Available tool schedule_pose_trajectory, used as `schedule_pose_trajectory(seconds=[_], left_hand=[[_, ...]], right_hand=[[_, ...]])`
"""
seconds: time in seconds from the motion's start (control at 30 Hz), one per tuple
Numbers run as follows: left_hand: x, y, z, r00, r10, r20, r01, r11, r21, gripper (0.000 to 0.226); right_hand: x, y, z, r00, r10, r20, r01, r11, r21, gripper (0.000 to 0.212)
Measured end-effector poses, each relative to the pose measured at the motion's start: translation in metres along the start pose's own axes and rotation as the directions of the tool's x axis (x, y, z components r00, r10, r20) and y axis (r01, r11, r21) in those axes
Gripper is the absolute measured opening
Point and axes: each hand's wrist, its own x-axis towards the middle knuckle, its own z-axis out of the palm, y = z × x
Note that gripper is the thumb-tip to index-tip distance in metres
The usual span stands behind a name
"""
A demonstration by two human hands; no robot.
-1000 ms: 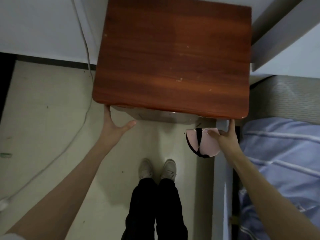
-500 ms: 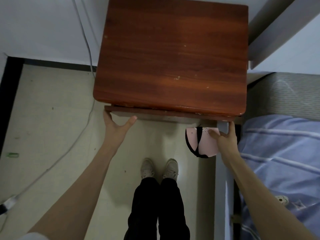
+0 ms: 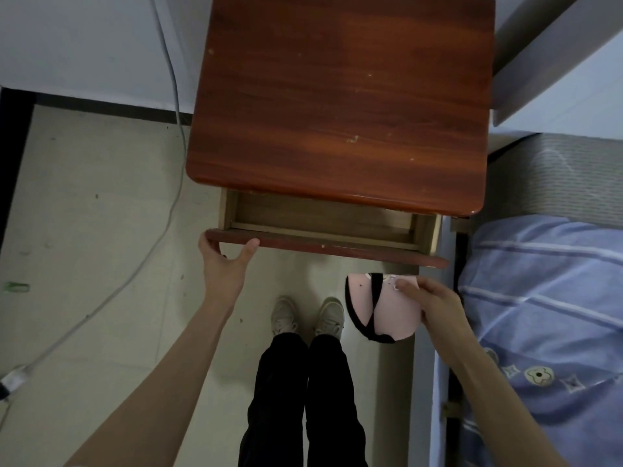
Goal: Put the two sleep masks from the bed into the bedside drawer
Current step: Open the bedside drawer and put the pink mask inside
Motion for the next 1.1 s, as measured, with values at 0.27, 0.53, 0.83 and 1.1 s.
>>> schedule_pose_trajectory(seconds=[0.27, 0.53, 0.83, 1.1], left_hand=[[0.003, -0.013, -0.002, 1.000, -0.031, -0.005, 0.031, 0.999, -0.044, 0.075], [0.006, -0.017, -0.012, 0.999, 0.004, 0.046, -0.002, 0.999, -0.041, 0.063], [0.008, -0.020, -0.014, 0.999, -0.019, 0.045, 0.020, 0.999, -0.032, 0.065], [0.011, 0.008, -0.043, 0.947, -0.182, 0.263, 0.088, 0.939, 0.334, 0.077]], right_hand=[[0.021, -0.048, 0.093, 0.983, 0.082, 0.164, -0.127, 0.951, 0.282, 0.026], [0.061, -0.069, 0.171, 0.983, 0.117, 0.143, -0.168, 0.888, 0.428, 0.032], [0.090, -0.065, 0.198, 0.982, -0.157, -0.102, 0.099, 0.899, -0.426, 0.025], [0.029, -0.051, 0.172, 0.945, -0.293, 0.146, 0.316, 0.699, -0.642, 0.046]])
